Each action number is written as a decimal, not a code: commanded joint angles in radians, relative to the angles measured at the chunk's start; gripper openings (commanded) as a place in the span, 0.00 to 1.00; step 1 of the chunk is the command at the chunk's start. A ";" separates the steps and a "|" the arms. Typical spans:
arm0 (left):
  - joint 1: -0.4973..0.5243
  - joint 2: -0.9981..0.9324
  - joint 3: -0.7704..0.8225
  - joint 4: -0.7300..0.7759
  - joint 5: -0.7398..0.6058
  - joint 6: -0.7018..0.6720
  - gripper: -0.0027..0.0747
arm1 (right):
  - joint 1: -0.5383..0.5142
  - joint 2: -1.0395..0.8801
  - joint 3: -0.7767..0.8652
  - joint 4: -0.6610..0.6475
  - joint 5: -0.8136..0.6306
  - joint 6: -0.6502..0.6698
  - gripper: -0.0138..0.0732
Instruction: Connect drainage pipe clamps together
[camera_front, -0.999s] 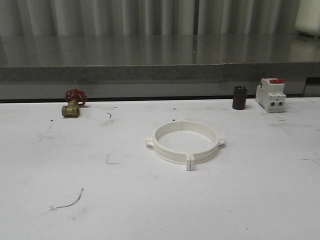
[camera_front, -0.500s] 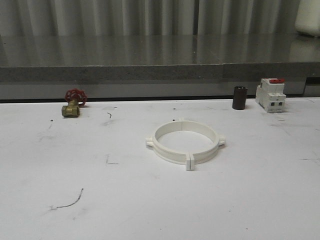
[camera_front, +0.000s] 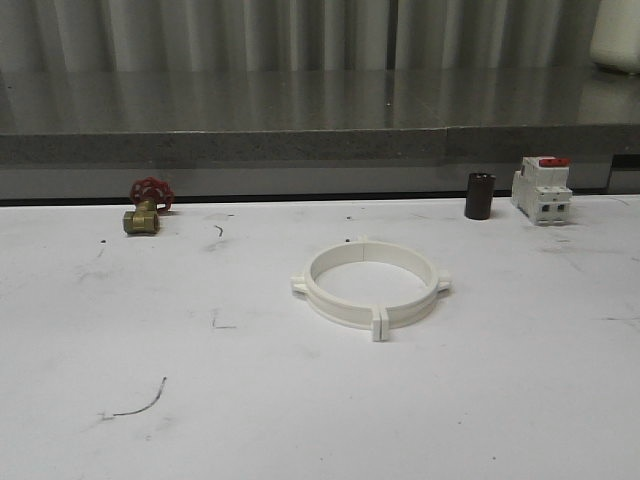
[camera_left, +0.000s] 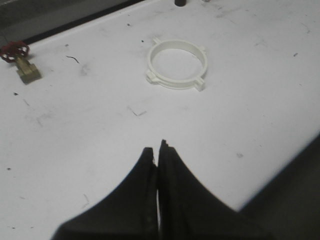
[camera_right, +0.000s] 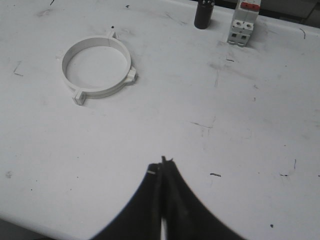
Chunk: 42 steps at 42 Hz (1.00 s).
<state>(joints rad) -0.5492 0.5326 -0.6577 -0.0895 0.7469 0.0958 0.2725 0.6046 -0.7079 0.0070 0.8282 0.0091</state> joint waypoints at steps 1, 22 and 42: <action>0.073 -0.044 0.016 0.054 -0.156 -0.009 0.01 | -0.006 0.000 -0.024 0.001 -0.058 -0.009 0.08; 0.575 -0.489 0.598 0.112 -0.760 -0.009 0.01 | -0.006 0.000 -0.024 0.000 -0.057 -0.009 0.08; 0.606 -0.549 0.685 0.052 -0.773 -0.009 0.01 | -0.006 0.000 -0.024 0.000 -0.055 -0.009 0.08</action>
<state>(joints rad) 0.0839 -0.0059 0.0044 -0.0435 0.0605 0.0958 0.2725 0.6046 -0.7079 0.0070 0.8282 0.0066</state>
